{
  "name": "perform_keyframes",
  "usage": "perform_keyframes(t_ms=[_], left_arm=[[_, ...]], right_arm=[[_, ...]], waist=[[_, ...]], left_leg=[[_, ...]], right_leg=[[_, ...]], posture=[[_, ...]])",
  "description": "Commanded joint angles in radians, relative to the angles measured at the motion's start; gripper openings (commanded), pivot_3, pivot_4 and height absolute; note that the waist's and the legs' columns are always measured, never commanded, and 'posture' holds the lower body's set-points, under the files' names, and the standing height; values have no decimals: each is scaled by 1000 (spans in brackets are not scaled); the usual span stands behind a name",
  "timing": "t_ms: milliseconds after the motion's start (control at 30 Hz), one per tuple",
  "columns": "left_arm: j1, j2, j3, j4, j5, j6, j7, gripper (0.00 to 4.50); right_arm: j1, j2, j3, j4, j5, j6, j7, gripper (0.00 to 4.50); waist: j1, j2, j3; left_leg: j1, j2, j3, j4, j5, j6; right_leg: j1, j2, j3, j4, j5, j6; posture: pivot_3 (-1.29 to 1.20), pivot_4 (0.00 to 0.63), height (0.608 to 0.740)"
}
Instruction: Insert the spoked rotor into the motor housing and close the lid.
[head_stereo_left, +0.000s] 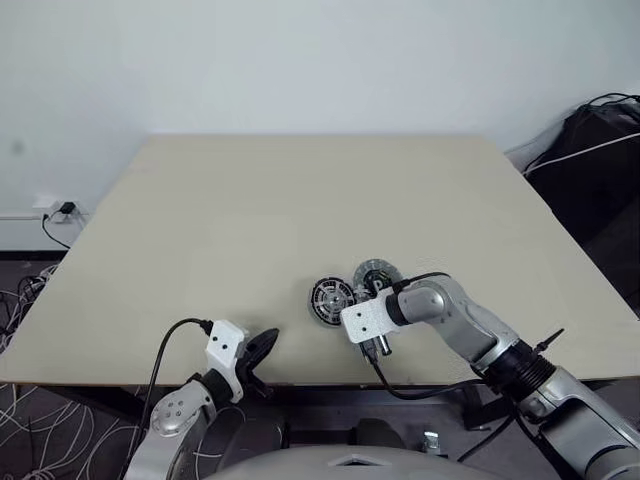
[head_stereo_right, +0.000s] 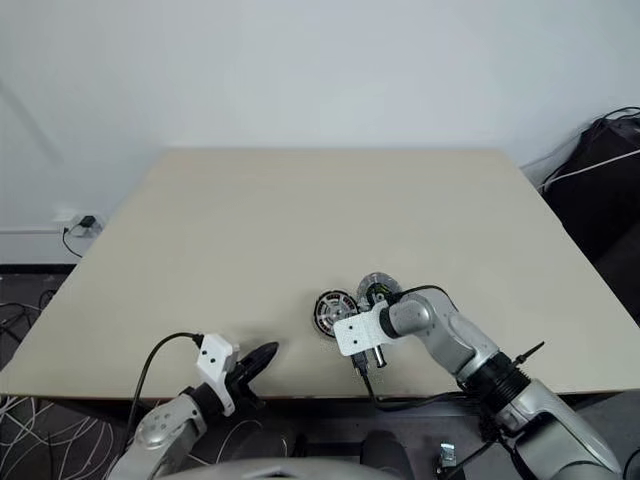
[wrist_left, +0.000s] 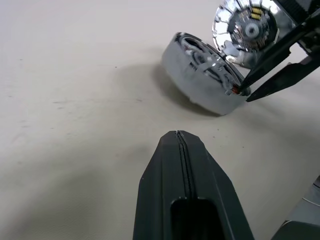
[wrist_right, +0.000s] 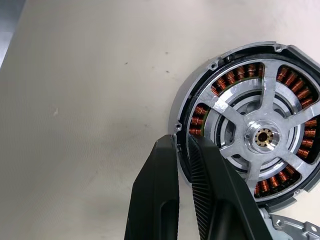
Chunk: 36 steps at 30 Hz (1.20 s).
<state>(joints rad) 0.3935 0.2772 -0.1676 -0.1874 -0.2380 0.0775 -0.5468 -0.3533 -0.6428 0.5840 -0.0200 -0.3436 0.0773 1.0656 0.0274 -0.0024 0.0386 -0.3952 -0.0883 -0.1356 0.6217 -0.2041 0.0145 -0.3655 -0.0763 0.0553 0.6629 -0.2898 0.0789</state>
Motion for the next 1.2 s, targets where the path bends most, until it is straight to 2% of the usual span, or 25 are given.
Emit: perform_keyframes(t_ms=[33, 267, 367, 600, 967, 1200], left_arm=[[-11, -5, -1, -21, -2, -6, -1, 0], [-12, -4, -7, -39, -3, 8, 1, 0], [-17, -3, -10, -44, -3, 17, 0, 0], [-21, -3, -13, -50, -3, 25, 2, 0], [-16, 0, -3, -50, -4, 20, 4, 0], [-18, -1, 1, -30, -2, 6, 0, 0]], right_arm=[[20, -31, -51, -105, 50, 68, 55, 100], [98, -49, -81, -287, 159, 236, 139, 100], [107, -22, -89, -325, 190, 310, 122, 100], [91, 83, -70, -285, 166, 425, -11, 100], [53, 78, -8, -235, 131, 448, -31, 100], [54, 131, -27, -255, 186, 459, -61, 2391]], waist=[[5, 0, 0], [9, 0, 0], [8, 0, 1], [4, -1, 1], [5, 0, 1], [2, 0, 1]], left_leg=[[0, 0, 0, 0, 0, 0], [-1, 0, 0, -1, -1, 1], [-1, 1, 0, -1, -1, 1], [-1, 1, 0, 0, -1, 1], [-1, 0, 1, 0, -1, 1], [-1, 1, 0, -1, -1, 1]], right_leg=[[0, 0, 0, 0, 0, 0], [-1, -2, 0, -1, 0, -1], [-1, -2, 0, -1, -1, 0], [-1, -2, 0, -1, 0, 0], [-1, -1, 0, -1, 0, 0], [-1, -1, 0, -1, 0, 0]], posture=[[0, 0, 740], [0, 0, 740], [0, 0, 740], [0, 0, 740], [0, 0, 740], [0, 0, 740]])
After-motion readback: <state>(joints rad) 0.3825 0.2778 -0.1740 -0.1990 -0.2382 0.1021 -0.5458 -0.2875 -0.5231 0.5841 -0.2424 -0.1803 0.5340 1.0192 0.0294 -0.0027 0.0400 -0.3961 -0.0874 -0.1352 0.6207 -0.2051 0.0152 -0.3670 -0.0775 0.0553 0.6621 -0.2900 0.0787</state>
